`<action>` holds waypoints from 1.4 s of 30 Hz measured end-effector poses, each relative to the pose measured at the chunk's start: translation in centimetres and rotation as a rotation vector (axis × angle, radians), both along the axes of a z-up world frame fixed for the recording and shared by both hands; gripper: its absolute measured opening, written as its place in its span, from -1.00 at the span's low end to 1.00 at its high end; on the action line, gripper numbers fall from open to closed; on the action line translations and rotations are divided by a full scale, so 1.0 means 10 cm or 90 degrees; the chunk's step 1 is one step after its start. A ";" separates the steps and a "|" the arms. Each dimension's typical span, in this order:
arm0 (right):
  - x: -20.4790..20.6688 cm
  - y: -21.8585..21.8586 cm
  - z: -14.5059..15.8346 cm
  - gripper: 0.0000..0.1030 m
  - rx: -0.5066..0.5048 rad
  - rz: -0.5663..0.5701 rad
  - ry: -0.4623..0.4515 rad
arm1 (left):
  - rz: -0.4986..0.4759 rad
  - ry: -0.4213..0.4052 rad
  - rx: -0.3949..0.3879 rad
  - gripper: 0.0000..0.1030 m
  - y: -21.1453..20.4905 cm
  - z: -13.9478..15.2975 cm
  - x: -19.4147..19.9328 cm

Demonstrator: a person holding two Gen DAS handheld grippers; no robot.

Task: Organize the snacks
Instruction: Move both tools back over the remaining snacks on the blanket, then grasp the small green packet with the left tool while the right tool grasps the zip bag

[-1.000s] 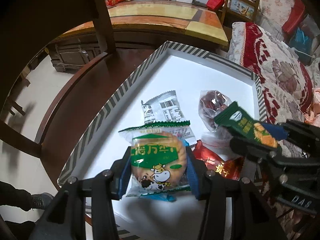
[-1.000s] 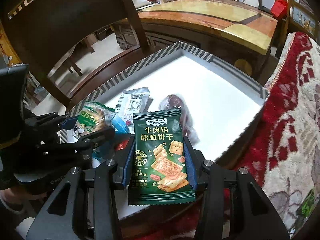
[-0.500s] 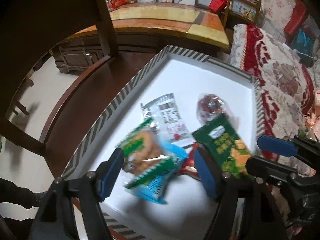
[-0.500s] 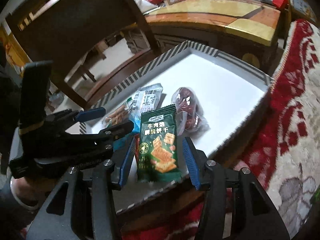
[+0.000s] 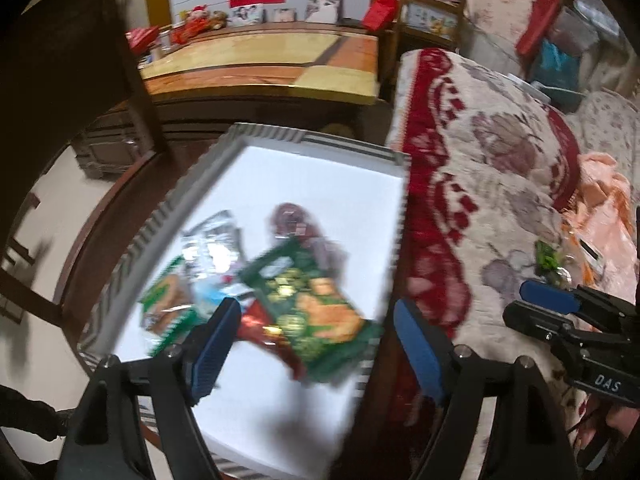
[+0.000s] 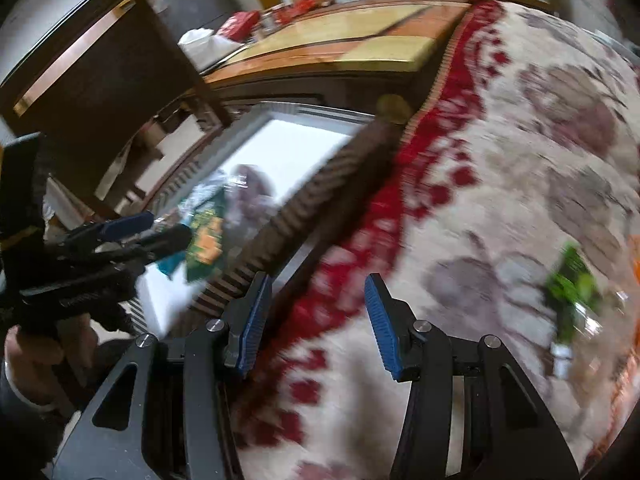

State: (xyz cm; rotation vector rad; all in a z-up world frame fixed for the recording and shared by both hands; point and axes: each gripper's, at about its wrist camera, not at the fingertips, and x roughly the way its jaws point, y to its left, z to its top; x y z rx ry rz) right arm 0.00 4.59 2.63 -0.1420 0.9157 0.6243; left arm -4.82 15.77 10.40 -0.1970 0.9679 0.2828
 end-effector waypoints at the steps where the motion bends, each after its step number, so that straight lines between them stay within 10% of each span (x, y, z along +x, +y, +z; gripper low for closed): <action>1: -0.01 -0.11 0.00 -0.07 -0.005 -0.010 -0.003 | -0.006 0.000 -0.003 0.58 -0.06 0.00 0.02; 21: -0.10 -1.95 0.07 -0.07 -0.003 -0.190 -0.005 | -0.126 0.065 -0.079 0.58 -1.38 -0.31 0.74; 34: 0.14 -2.08 -0.01 -0.06 0.026 -0.215 0.024 | -0.161 0.081 -0.081 0.58 -1.80 -0.35 0.95; 42: 0.51 -2.17 -0.11 0.30 0.115 -0.323 0.060 | -0.141 0.096 -0.080 0.58 -1.70 -0.43 0.98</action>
